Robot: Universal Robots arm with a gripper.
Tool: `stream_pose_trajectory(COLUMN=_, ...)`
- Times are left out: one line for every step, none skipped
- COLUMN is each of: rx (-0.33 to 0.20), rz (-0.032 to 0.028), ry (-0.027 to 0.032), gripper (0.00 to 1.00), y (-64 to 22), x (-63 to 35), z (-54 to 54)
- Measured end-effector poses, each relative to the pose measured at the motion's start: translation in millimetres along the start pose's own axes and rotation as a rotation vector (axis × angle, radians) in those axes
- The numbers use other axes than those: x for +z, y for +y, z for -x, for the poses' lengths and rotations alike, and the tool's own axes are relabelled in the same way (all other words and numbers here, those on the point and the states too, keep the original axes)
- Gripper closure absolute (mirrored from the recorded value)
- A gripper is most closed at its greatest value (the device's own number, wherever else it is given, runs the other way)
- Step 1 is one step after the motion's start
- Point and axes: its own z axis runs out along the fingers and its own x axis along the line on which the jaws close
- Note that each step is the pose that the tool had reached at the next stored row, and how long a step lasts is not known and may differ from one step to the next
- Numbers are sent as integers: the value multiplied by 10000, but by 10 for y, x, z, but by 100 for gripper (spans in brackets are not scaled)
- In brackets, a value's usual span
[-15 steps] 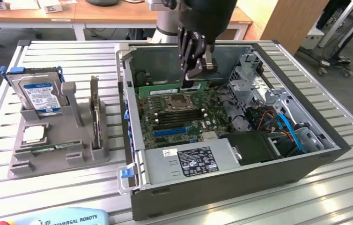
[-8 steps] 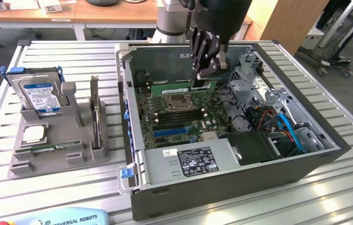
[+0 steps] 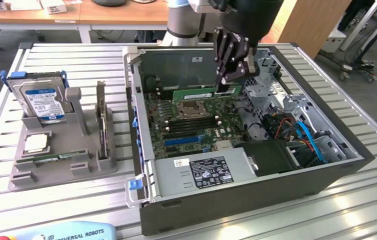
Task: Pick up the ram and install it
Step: 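Insert the ram into the slot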
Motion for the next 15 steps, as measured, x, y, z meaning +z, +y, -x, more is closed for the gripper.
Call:
stream_pose_trajectory(rx=1, rz=-1, ry=0, gripper=88, y=-26, x=-1, z=0)
stream_pose_trajectory(rx=0, rz=-1, ry=1, gripper=88, y=-56, x=-2, z=-1)
stream_pose_trajectory(rx=-2, rz=0, ry=0, gripper=88, y=-83, x=-3, z=-2)
stream_pose_trajectory(rx=-1, rz=0, ry=1, gripper=88, y=-108, x=-4, z=-2)
stream_pose_trajectory(rx=0, rz=-1, ry=0, gripper=88, y=-132, x=-4, z=-3)
stream_pose_trajectory(rx=0, rz=-1, ry=0, gripper=88, y=-151, x=-5, z=-3)
stream_pose_trajectory(rx=-1, rz=-1, ry=1, gripper=88, y=-156, x=-5, z=-4)
stream_pose_trajectory(rx=0, rz=-1, ry=0, gripper=88, y=-156, x=-5, z=-3)
stream_pose_trajectory(rx=0, rz=-1, ry=0, gripper=88, y=-156, x=-5, z=-3)
stream_pose_trajectory(rx=0, rz=-1, ry=0, gripper=88, y=-156, x=-5, z=-3)
stream_pose_trajectory(rx=0, rz=-1, ry=0, gripper=88, y=-156, x=-5, z=-3)
stream_pose_trajectory(rx=0, rz=-1, ry=-1, gripper=88, y=-157, x=-5, z=3)
stream_pose_trajectory(rx=0, rz=-1, ry=-1, gripper=88, y=-157, x=-4, z=13)
stream_pose_trajectory(rx=0, rz=-1, ry=1, gripper=88, y=-158, x=-3, z=29)
stream_pose_trajectory(rx=0, rz=-1, ry=-1, gripper=88, y=-158, x=-1, z=53)
